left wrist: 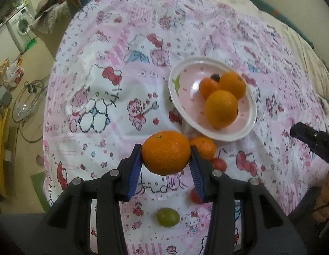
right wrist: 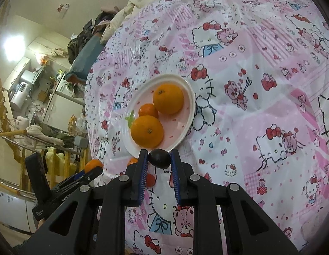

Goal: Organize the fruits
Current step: 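Grasp a tangerine with the left tool while the right holds the dark fruit, then carry the tangerine and dark fruit over the white plate with both tools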

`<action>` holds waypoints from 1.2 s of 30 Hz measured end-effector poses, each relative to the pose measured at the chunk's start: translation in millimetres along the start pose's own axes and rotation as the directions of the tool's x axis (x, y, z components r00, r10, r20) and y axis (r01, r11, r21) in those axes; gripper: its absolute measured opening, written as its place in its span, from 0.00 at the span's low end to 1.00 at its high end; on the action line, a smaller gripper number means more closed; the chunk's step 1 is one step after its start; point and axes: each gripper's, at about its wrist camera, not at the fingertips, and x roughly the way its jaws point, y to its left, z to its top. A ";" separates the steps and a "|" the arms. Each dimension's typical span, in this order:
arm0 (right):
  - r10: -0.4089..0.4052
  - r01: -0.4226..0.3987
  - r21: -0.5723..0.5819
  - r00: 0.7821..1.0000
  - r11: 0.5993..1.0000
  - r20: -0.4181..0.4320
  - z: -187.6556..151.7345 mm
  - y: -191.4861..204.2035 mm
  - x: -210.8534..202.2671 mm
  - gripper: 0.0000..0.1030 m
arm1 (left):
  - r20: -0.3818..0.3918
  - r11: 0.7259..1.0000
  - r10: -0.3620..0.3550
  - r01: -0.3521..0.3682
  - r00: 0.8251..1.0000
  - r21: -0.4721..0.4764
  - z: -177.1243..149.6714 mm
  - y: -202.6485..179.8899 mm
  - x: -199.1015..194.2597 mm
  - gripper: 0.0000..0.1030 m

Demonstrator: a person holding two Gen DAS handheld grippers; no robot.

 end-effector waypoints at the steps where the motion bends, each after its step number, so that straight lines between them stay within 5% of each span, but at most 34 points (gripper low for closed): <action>1: 0.002 -0.002 0.000 1.000 1.000 0.005 1.4 0.3 -1.2 0.22 | 0.008 1.000 0.001 -0.001 1.000 -0.004 1.4 0.4 -1.0 0.38; 22: 0.012 -0.009 -0.051 0.998 0.999 0.068 44.7 12.8 -15.4 0.22 | 0.090 0.999 -0.015 0.010 0.996 0.050 49.5 -9.3 -18.7 0.38; 36: 0.054 -0.054 -0.038 0.999 0.998 0.002 82.9 12.0 27.3 0.22 | 0.051 0.996 -0.069 0.066 0.996 0.054 91.1 -15.4 21.5 0.38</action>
